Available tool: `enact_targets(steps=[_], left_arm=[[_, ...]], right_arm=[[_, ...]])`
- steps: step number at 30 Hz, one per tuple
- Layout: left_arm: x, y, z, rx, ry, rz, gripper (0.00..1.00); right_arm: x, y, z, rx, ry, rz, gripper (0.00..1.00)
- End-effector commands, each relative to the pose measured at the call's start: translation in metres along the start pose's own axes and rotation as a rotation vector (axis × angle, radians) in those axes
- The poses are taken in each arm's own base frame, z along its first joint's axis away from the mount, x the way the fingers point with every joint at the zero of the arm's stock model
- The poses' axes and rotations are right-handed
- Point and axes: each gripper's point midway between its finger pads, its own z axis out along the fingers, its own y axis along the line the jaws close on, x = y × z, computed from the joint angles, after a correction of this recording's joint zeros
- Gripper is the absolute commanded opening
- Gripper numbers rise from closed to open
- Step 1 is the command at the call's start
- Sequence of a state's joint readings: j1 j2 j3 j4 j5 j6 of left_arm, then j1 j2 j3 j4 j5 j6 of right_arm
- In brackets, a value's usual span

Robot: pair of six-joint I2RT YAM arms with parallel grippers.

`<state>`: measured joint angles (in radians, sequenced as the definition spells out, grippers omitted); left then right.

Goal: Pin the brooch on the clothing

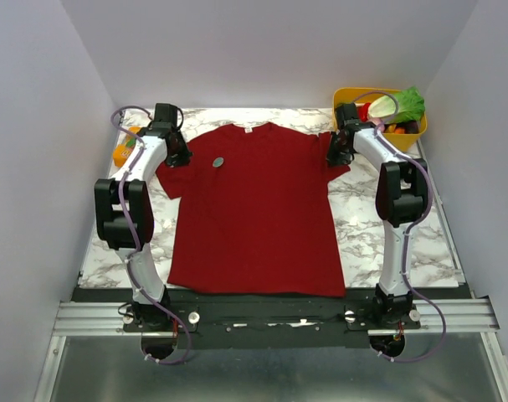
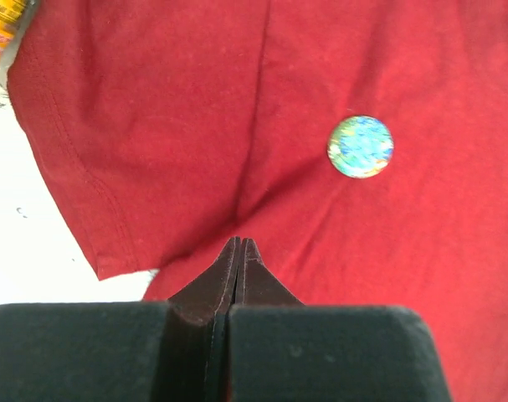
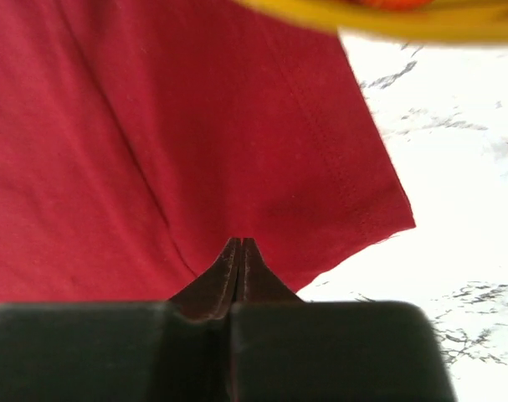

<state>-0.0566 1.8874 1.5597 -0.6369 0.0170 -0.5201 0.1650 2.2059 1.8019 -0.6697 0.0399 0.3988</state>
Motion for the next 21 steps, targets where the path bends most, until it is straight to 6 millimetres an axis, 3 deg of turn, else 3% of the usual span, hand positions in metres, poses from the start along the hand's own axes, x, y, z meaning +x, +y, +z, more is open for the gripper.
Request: enact_targets(steps=[1,11,21], left_arm=[[-0.001,0.014,0.014,-0.041,0.017,0.006,0.0],[0.004,0.023,0.029,-0.033,0.028,-0.006,0.0],[0.014,0.028,0.045,-0.038,0.074,-0.038,0.0]], right_arm=[[0.008,0.003,0.002,-0.039,0.059,0.031,0.01],[0.004,0.001,-0.004,-0.08,0.075,0.142,0.01],[0.015,-0.029,0.001,0.052,0.125,0.29,0.01]])
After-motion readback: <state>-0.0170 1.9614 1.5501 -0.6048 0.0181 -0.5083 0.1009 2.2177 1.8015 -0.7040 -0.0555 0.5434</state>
